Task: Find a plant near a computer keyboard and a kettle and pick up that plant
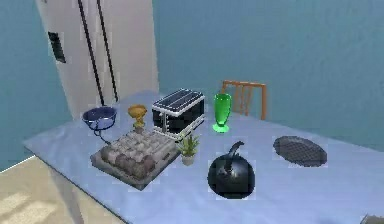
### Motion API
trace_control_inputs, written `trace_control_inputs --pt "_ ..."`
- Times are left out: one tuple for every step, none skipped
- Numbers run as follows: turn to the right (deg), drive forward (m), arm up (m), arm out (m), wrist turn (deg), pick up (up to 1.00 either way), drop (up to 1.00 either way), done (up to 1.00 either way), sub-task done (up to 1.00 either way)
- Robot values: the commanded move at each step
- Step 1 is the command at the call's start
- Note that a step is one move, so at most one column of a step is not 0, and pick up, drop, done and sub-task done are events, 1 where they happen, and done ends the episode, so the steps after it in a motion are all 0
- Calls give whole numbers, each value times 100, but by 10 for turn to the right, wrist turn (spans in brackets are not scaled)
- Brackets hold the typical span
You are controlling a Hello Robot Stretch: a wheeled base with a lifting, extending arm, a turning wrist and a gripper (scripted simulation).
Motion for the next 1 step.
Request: trace_control_inputs --pt "-450 0 0 0 0 0 0 0 0"
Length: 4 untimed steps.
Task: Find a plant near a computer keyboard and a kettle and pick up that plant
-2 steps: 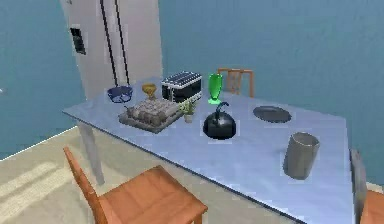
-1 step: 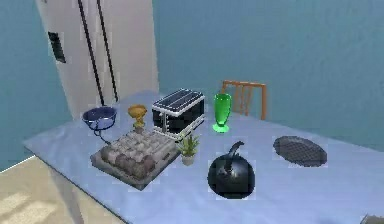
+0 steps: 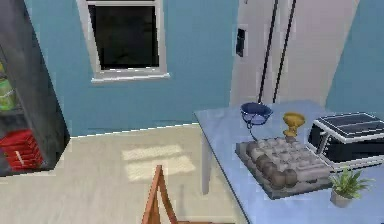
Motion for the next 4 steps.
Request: trace_control_inputs --pt "-420 0 0 0 0 0 0 0 0" --pt "0 0 50 0 0 0 0 0 0" --pt "0 0 36 0 0 0 0 0 0" --pt "0 0 0 44 0 0 0 0 0"
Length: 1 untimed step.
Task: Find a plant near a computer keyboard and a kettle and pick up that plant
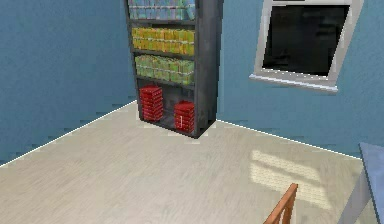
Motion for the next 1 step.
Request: trace_control_inputs --pt "0 0 0 0 450 0 0 0 0"
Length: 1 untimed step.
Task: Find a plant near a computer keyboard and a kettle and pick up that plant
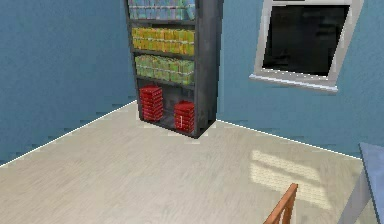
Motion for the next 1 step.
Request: trace_control_inputs --pt "0 0 0 0 450 0 0 0 0"
